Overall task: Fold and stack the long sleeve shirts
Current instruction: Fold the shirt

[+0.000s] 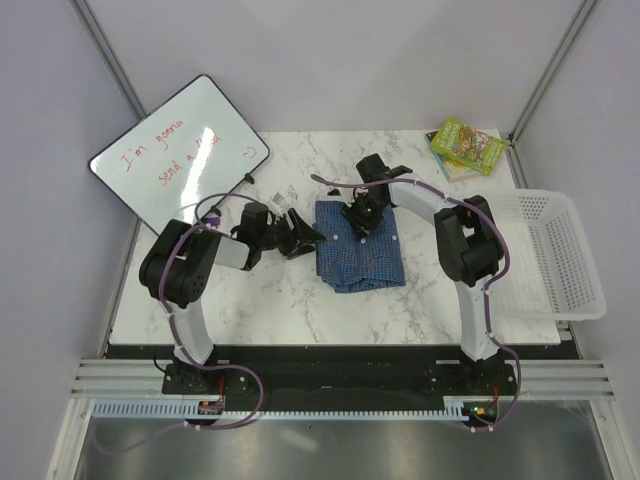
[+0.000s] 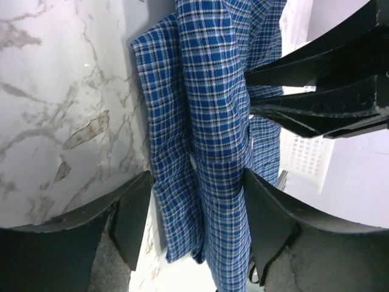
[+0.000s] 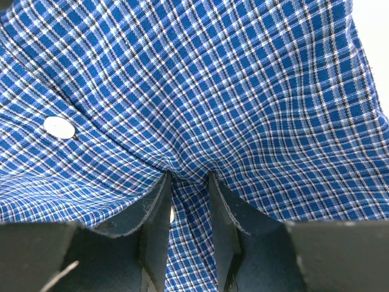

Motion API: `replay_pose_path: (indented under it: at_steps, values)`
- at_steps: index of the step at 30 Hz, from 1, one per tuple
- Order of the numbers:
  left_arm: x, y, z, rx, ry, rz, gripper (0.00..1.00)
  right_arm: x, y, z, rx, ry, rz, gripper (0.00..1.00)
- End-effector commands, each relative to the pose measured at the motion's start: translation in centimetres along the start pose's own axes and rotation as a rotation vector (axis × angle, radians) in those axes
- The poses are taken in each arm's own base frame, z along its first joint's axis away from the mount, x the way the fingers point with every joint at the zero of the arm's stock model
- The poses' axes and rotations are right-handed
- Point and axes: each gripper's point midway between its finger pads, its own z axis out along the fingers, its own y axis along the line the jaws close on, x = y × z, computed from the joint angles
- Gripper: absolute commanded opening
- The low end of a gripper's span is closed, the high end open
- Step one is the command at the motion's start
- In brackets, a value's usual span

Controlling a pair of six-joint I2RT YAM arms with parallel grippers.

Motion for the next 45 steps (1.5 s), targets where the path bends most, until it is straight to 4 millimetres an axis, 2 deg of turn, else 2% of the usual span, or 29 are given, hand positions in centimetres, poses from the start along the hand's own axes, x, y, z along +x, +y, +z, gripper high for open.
replay_pose_path:
  at_steps: [1, 5, 10, 13, 16, 17, 19, 20, 23, 25, 28, 30, 33, 34, 35, 36, 39, 40, 42, 43, 44, 45]
  values:
    - [0.9, 1.9, 1.4, -0.049, -0.003, -0.073, 0.68, 4.8, -2.2, 2.9, 0.061, 0.162, -0.02, 0.37]
    - [0.9, 2.3, 2.1, -0.059, -0.001, -0.084, 0.66, 3.8, -2.4, 2.7, 0.061, 0.143, -0.018, 0.37]
    - [0.9, 2.4, 2.4, -0.046, -0.007, -0.099, 0.61, 3.7, -2.6, 2.8, 0.059, 0.146, -0.02, 0.37]
    - [1.1, 2.1, 2.2, -0.028, 0.004, -0.107, 0.52, 3.7, -2.5, 2.8, 0.055, 0.147, -0.019, 0.37]
    - [0.8, 3.3, 0.3, -0.052, -0.022, -0.114, 0.43, 3.8, -2.3, 2.5, 0.05, 0.148, -0.024, 0.37]
    - [0.9, 3.3, 0.1, -0.048, -0.015, -0.106, 0.37, 3.7, -2.4, 2.5, 0.053, 0.147, -0.026, 0.37]
    - [0.8, 3.4, 0.0, -0.043, -0.017, -0.103, 0.32, 3.3, -2.4, 2.4, 0.056, 0.138, -0.027, 0.38]
    - [0.8, 3.0, 0.0, -0.022, -0.01, -0.104, 0.28, 2.8, -2.4, 2.2, 0.054, 0.119, -0.027, 0.39]
    - [0.7, 1.8, 0.0, 0.018, -0.004, -0.121, 0.27, 0.5, -1.7, 0.3, 0.049, 0.025, 0.007, 0.46]
    - [0.6, 1.4, -0.2, 0.021, -0.014, -0.12, 0.27, -1.6, -0.9, -2.1, 0.065, -0.049, 0.048, 0.53]
    - [0.2, 0.8, -0.1, 0.028, -0.02, -0.128, 0.29, -4.2, 0.5, -5.0, 0.081, -0.148, 0.105, 0.58]
    - [0.3, 1.0, -0.1, 0.019, -0.023, -0.146, 0.37, -5.4, 1.4, -6.4, 0.111, -0.18, 0.109, 0.58]
    - [0.1, 1.1, -0.6, 0.008, -0.035, -0.156, 0.52, -6.4, 3.4, -7.0, 0.139, -0.2, 0.149, 0.57]
    - [0.0, 1.3, -0.9, 0.001, -0.044, -0.162, 0.57, -6.6, 3.8, -7.0, 0.152, -0.207, 0.171, 0.61]
    - [-0.1, 1.1, -1.3, 0.004, -0.048, -0.162, 0.63, -6.8, 5.2, -6.2, 0.153, -0.212, 0.18, 0.63]
    - [-0.5, 0.6, -1.7, 0.015, -0.06, -0.155, 0.65, -7.1, 5.8, -6.5, 0.171, -0.23, 0.181, 0.64]
    - [-1.3, 0.7, -3.0, 0.007, -0.079, -0.164, 0.71, -7.7, 7.9, -5.8, 0.249, -0.232, 0.169, 0.69]
    - [-2.0, 1.3, -3.6, -0.009, -0.093, -0.179, 0.72, -7.9, 8.7, -5.4, 0.306, -0.214, 0.152, 0.7]
    - [-2.0, 2.5, -4.3, -0.058, -0.086, -0.212, 0.74, -8.1, 9.3, -4.8, 0.347, -0.19, 0.175, 0.71]
    - [-3.2, 2.6, -5.0, -0.074, -0.118, -0.199, 0.75, -8.7, 9.6, -4.9, 0.38, -0.201, 0.189, 0.75]
    - [-3.7, 3.0, -5.3, -0.099, -0.125, -0.199, 0.75, -9.1, 9.7, -4.9, 0.403, -0.208, 0.189, 0.77]
    - [-3.2, 4.1, -5.8, -0.161, -0.102, -0.235, 0.76, -9.0, 9.8, -4.3, 0.427, -0.2, 0.203, 0.77]
